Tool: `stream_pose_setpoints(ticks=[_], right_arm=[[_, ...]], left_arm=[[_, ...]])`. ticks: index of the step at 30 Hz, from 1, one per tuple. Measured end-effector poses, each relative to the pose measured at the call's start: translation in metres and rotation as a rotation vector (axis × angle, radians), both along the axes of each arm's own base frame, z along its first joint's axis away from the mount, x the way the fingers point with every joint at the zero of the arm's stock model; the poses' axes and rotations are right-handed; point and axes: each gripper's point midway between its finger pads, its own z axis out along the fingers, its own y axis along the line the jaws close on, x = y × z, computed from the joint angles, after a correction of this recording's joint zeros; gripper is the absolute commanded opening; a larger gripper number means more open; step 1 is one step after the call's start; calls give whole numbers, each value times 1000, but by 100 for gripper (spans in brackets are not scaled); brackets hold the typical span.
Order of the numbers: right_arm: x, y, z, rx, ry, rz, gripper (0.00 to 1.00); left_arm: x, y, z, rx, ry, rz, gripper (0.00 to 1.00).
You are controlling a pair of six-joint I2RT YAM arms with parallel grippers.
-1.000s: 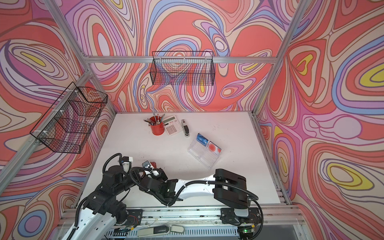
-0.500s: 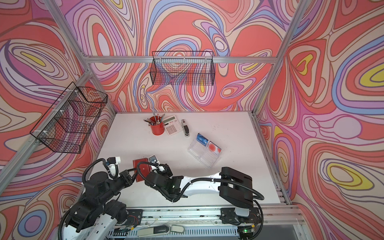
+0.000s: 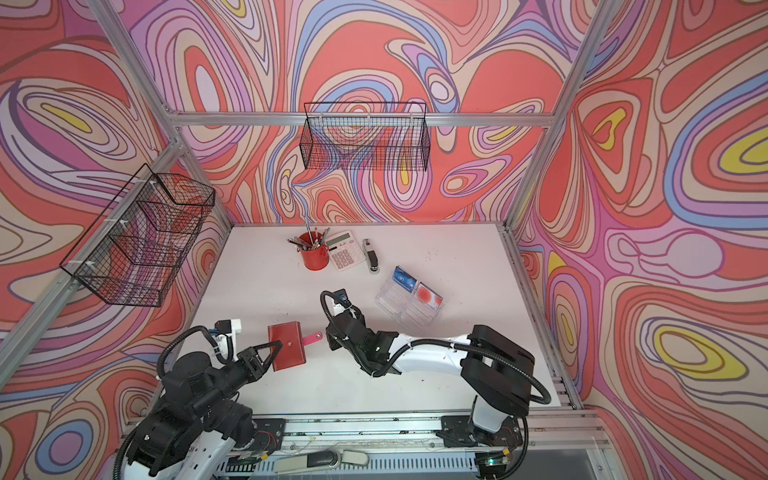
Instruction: Put the credit cards into the card holder
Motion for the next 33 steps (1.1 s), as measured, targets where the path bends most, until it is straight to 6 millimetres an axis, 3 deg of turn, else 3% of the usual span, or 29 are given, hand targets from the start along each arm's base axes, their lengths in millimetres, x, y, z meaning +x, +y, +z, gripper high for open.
stream_pose_setpoints(ticks=[6, 14, 26, 33], right_arm=[[-22, 7, 23, 120, 2, 109, 35], [-40, 11, 47, 251, -17, 223, 47], [-54, 14, 52, 328, -14, 298, 50], [-67, 9, 58, 388, -22, 351, 48]], left_arm=[[3, -11, -21, -48, 54, -39, 0], [5, -19, -2, -124, -15, -71, 0], [4, -13, 7, -114, -41, -40, 0], [6, -5, 2, -86, -25, 8, 0]])
